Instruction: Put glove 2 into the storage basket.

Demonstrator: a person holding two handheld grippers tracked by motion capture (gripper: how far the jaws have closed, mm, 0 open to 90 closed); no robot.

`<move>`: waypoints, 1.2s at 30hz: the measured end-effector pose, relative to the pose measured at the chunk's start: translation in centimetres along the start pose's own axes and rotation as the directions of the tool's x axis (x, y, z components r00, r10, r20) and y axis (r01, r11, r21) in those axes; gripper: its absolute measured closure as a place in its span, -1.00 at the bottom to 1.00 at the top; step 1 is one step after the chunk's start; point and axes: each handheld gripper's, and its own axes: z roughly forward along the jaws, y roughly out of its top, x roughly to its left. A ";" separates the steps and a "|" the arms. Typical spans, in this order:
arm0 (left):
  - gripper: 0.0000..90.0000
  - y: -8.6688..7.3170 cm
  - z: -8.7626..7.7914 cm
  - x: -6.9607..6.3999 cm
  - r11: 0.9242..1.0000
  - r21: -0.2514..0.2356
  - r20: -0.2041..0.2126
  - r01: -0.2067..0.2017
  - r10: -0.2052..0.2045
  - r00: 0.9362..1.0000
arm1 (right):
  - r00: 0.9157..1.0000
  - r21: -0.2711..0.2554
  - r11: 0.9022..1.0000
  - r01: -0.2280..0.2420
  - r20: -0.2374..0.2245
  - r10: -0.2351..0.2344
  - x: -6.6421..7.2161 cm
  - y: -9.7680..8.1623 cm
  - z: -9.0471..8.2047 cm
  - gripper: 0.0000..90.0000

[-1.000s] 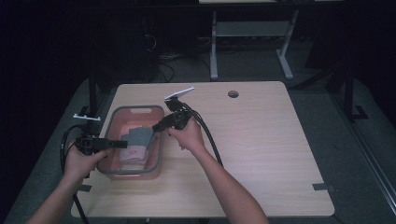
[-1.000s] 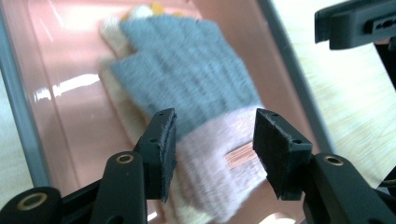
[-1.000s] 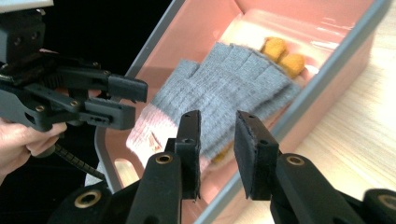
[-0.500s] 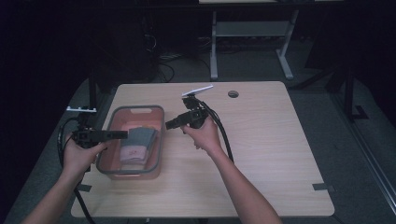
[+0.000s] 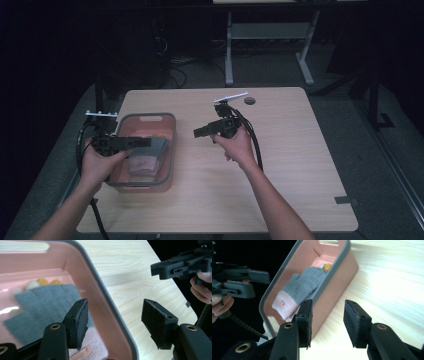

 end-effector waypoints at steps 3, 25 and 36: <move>-0.15 0.2 0.5 -0.6 1.000 0.000 0.011 -0.006 0.006 1.000 | 1.000 -0.002 1.000 -0.004 0.007 0.004 -0.5 -0.3 -0.7 0.29; -0.20 0.9 3.8 -3.8 0.997 0.041 0.075 -0.066 0.063 0.995 | 0.999 -0.060 0.997 -0.041 0.031 0.043 -3.6 -2.5 -5.1 0.18; -0.21 1.1 5.4 -5.4 0.994 0.056 0.103 -0.095 0.089 0.991 | 0.997 -0.074 0.995 -0.061 0.048 0.064 -5.0 -3.8 -6.7 0.12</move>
